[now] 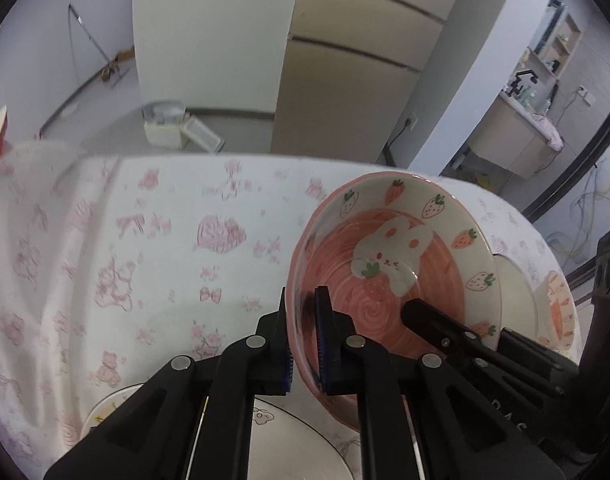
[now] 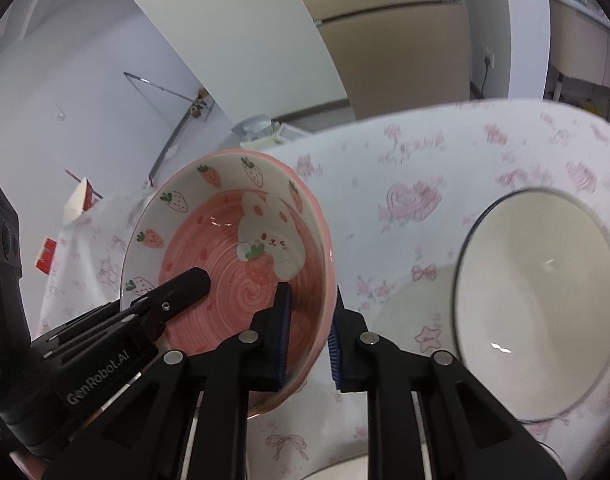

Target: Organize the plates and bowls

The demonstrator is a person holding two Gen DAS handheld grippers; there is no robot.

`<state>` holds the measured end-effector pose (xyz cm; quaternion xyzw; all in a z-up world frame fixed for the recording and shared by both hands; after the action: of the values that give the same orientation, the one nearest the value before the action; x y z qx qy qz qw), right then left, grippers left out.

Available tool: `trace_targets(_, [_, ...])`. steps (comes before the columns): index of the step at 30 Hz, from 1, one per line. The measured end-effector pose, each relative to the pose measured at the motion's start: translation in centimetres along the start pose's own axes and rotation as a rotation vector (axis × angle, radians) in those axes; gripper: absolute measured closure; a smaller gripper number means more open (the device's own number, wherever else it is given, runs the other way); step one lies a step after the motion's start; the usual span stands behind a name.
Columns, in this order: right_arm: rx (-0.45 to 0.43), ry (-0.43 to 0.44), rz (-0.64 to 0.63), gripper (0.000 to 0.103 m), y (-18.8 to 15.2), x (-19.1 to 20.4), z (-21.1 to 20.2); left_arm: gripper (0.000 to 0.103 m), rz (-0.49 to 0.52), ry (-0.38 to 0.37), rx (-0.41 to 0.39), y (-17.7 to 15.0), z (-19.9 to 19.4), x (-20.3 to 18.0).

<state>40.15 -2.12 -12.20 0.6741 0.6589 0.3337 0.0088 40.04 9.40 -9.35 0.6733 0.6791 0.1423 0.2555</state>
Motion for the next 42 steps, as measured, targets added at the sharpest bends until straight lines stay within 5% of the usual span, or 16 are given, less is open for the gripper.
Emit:
trace_targets(9, [-0.065,0.053,-0.029,0.087,1.8,1.8,-7.4,0.094,0.025,-0.024,-0.150,2.2,-8.1,-3.3])
trace_targets(19, [-0.168,0.020,0.021,0.088,3.0,-2.4,-16.1,0.094,0.138,-0.072,-0.265,5.0,-13.8,-13.9])
trace_targets(25, [-0.191,0.041,0.076,0.088,2.7,-6.5,-15.8,0.094,0.173,-0.089,-0.247,3.6,-10.9,-16.4])
trace_targets(28, [-0.131,0.026,0.095,0.088,3.0,-8.5,-13.9,0.094,0.184,-0.076,-0.216,3.2,-8.2,-16.2])
trace_targets(42, [-0.040,-0.051,0.124,0.088,2.2,-10.9,-10.0,0.094,0.182,-0.086,-0.145,2.6,-1.8,-15.2])
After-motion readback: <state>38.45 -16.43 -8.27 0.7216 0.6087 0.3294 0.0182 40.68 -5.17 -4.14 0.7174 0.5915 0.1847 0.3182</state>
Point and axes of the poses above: each gripper's, at about its wrist camera, not at the fingertips, and z roughly the way its jaws point, x to its left, y to its top, the point moved 7 cm from there along z, roughly the way its jaws point, and after that the axes turned 6 degrees about z, right-handed, at the moved point
